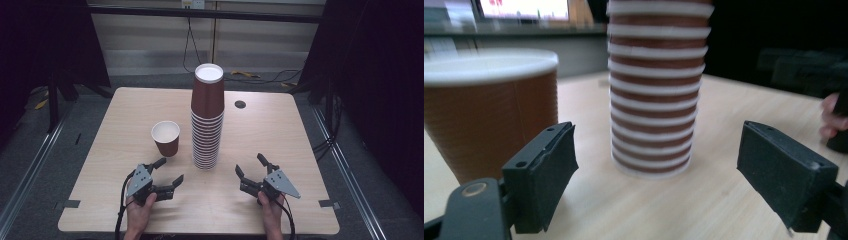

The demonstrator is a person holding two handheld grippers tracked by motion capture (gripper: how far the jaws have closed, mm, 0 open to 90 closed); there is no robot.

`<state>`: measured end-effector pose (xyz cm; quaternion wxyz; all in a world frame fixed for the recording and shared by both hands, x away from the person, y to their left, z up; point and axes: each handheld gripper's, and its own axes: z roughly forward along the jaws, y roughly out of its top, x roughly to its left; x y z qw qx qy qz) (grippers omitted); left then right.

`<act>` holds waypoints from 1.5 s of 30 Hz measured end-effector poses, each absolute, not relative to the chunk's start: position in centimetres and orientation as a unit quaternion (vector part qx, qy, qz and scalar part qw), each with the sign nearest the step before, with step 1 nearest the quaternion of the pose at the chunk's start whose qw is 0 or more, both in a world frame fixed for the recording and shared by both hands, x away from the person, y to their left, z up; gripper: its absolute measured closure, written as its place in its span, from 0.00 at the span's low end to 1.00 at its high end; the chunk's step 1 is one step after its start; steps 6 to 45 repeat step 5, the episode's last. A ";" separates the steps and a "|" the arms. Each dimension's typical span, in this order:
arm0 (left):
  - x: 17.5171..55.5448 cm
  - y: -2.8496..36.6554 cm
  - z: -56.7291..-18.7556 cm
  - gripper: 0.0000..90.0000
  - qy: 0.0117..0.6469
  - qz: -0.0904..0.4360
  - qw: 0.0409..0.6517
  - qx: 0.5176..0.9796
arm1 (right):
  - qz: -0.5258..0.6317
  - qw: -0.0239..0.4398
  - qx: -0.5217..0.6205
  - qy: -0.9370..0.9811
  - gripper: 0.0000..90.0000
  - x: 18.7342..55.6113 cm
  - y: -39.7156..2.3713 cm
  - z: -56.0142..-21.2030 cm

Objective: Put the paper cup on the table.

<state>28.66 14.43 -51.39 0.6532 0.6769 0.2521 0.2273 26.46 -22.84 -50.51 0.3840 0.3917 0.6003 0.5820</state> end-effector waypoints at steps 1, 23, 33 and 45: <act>28.5 14.7 -51.5 0.18 0.253 0.234 0.664 0.664 | 0.581 0.384 0.392 0.601 0.15 26.5 -22.8 -50.5; 28.3 14.4 -51.5 0.17 0.258 0.238 0.661 0.663 | 0.581 0.384 0.392 0.601 0.15 26.5 -22.8 -50.5; 28.3 14.4 -51.5 0.17 0.258 0.238 0.661 0.663 | 0.581 0.384 0.392 0.601 0.15 26.5 -22.8 -50.5; 28.3 14.4 -51.5 0.17 0.258 0.238 0.661 0.663 | 0.581 0.384 0.392 0.601 0.15 26.5 -22.8 -50.5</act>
